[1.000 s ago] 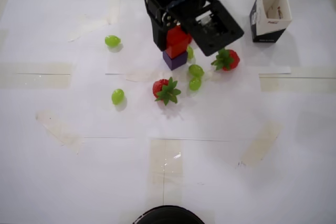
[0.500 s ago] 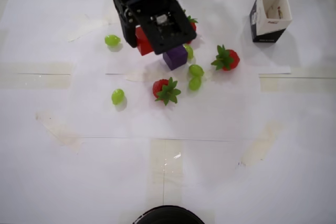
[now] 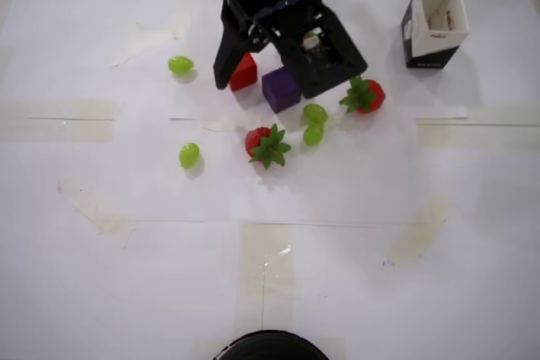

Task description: Put the purple cube on top of the red cube

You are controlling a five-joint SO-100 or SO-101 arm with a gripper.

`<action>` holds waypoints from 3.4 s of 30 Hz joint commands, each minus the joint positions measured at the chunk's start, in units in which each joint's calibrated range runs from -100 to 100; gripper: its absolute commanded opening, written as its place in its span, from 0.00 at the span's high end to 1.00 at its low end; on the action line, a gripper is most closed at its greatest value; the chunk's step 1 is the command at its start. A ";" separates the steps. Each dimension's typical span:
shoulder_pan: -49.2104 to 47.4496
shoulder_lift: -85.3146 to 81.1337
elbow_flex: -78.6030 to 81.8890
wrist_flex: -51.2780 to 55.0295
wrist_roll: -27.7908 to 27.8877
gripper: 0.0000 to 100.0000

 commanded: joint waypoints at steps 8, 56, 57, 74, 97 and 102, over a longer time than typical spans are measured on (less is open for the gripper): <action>-3.67 -3.49 1.22 -3.88 -2.20 0.68; 0.96 -10.62 -11.05 5.11 -5.27 0.87; 1.18 -11.14 -11.32 5.85 -5.13 0.87; 8.53 -11.65 -7.14 11.07 1.90 0.87; 10.52 -10.62 1.77 4.46 3.08 0.87; 10.52 -10.62 1.95 3.39 2.83 0.87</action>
